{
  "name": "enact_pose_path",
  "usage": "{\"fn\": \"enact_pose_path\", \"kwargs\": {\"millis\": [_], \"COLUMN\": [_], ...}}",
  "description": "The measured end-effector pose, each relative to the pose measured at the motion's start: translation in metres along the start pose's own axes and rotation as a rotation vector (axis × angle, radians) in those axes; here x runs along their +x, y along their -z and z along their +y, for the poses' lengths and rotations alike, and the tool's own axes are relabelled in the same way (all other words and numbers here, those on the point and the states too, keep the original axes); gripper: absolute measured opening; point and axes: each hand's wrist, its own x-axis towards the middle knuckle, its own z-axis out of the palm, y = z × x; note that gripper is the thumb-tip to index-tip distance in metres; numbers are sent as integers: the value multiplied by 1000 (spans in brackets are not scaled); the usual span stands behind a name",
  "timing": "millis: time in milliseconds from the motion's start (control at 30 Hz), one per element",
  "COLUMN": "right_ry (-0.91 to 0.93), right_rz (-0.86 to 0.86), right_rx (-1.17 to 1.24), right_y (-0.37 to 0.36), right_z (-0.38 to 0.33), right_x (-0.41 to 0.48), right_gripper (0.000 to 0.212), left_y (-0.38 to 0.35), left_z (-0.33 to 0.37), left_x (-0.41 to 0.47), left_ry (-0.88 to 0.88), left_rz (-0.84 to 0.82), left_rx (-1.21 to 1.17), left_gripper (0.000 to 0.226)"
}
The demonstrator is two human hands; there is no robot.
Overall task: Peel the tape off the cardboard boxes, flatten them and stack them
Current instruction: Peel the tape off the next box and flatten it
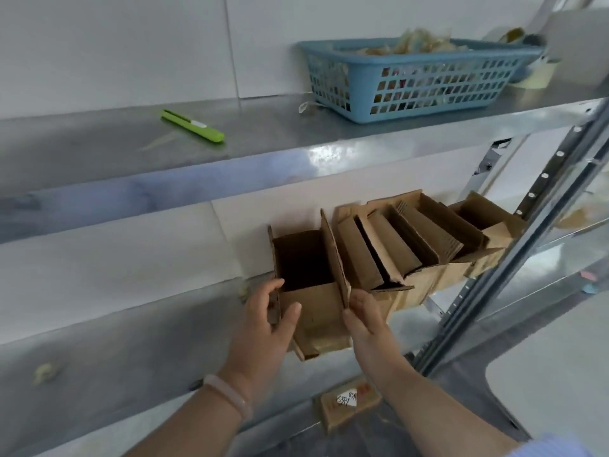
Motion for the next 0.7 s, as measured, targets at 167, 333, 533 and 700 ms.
{"fn": "enact_pose_path", "kwargs": {"millis": [167,333,533,700], "right_ry": [156,209,-80,-283], "right_rz": [-150,-295,-72,-140], "right_rx": [-106,-153,-161,90], "right_y": [-10,-20,-23,-22], "right_z": [-2,-6,10,20], "right_x": [0,-2,19,27], "right_gripper": [43,34,74,58], "left_y": [22,40,44,40], "left_z": [9,10,-16,-15], "left_x": [8,19,-1,-32], "left_ry": [132,451,522,431], "left_rz": [116,-1,-33,-32], "left_rx": [73,-9,-246,-464], "left_gripper": [72,100,83,59]}}
